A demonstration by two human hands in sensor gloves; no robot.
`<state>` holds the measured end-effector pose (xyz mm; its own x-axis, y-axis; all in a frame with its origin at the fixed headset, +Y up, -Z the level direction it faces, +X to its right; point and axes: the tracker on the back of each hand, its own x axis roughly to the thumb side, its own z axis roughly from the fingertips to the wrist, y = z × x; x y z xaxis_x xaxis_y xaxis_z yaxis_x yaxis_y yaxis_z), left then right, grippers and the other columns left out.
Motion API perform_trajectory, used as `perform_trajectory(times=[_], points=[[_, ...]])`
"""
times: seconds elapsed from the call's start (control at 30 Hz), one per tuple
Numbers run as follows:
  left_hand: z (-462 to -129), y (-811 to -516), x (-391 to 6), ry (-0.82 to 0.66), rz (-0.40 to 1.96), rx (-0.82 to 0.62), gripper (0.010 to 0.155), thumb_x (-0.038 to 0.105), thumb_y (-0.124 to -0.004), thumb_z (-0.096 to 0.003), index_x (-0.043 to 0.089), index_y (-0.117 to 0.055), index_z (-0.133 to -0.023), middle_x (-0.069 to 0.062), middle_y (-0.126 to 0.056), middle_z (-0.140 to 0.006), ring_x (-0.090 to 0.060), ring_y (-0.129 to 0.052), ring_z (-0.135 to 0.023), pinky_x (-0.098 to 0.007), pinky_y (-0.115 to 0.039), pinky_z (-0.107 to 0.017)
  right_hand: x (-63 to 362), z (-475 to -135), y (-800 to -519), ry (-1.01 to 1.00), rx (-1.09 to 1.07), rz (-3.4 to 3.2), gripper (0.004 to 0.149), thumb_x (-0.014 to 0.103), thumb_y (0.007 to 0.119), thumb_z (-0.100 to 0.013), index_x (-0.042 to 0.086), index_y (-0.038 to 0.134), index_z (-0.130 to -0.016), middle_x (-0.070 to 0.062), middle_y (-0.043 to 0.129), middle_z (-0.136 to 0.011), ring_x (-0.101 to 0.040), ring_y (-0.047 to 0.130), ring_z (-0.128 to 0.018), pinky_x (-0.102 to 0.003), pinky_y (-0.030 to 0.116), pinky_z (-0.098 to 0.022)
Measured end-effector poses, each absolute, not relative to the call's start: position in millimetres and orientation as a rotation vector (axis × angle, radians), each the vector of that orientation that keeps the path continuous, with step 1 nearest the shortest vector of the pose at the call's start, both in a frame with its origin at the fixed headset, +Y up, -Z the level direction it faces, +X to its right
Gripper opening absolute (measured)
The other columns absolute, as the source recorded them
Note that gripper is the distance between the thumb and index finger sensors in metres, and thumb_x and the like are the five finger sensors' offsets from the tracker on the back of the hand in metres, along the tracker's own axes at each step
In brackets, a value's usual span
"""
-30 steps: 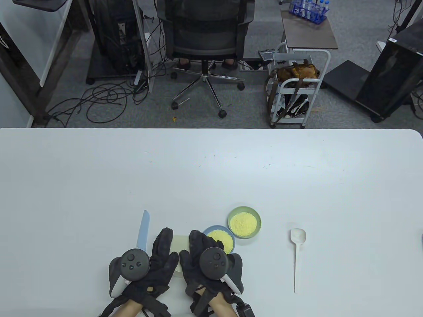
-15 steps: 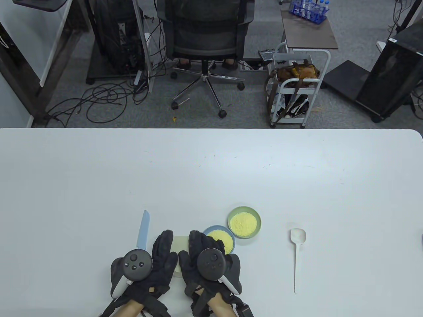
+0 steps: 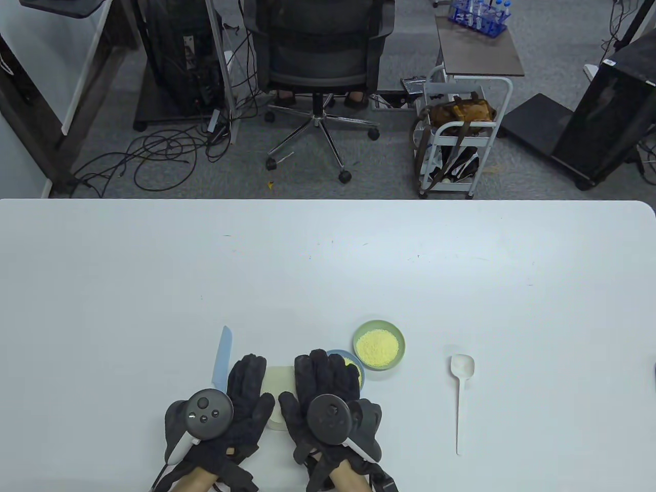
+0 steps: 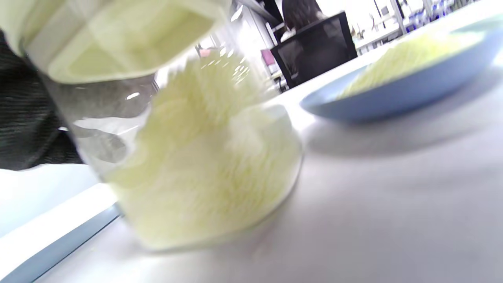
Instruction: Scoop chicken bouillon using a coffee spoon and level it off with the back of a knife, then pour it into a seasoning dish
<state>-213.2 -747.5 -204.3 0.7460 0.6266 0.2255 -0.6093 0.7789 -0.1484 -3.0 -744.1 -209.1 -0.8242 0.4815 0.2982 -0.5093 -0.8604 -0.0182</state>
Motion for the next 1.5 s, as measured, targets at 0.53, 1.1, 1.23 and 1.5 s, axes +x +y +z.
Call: perform_trajectory(times=[0.53,1.1,1.23,1.5], points=[[-197,-741,-220,-0.190,0.550,-0.090,0.082,0.066,-0.040,-0.0472,0.023,-0.014,-0.112,-0.017,-0.014,-0.120,-0.043,-0.015,-0.111,-0.065,-0.029,-0.075,12,-198,-726,-0.269,0.303,2.654,0.070,0.059,0.046,-0.048,0.019,0.028,-0.102,-0.014,0.010,-0.111,-0.051,0.009,-0.099,-0.068,0.000,-0.068],[-196,-738,-218,-0.216,0.569,-0.072,0.082,0.066,-0.040,-0.0473,0.023,-0.014,-0.112,-0.017,-0.014,-0.120,-0.043,-0.016,-0.112,-0.065,-0.029,-0.076,14,-196,-731,-0.239,0.301,2.672,0.070,0.058,0.045,-0.049,0.018,0.026,-0.102,-0.014,0.010,-0.111,-0.051,0.010,-0.099,-0.068,0.000,-0.068],[-197,-739,-219,-0.211,0.587,-0.075,0.082,0.066,-0.040,-0.0472,0.023,-0.014,-0.112,-0.016,-0.014,-0.120,-0.042,-0.016,-0.112,-0.064,-0.029,-0.076,12,-198,-734,-0.190,0.317,2.671,0.070,0.058,0.045,-0.049,0.018,0.026,-0.102,-0.015,0.010,-0.111,-0.051,0.011,-0.099,-0.068,0.001,-0.068],[-199,-745,-216,-0.213,0.581,-0.077,0.082,0.066,-0.041,-0.0471,0.022,-0.014,-0.112,-0.016,-0.017,-0.120,-0.042,-0.017,-0.112,-0.064,-0.030,-0.076,7,-198,-735,-0.171,0.367,2.676,0.069,0.058,0.046,-0.049,0.018,0.026,-0.102,-0.014,0.010,-0.111,-0.050,0.012,-0.099,-0.068,0.001,-0.068]])
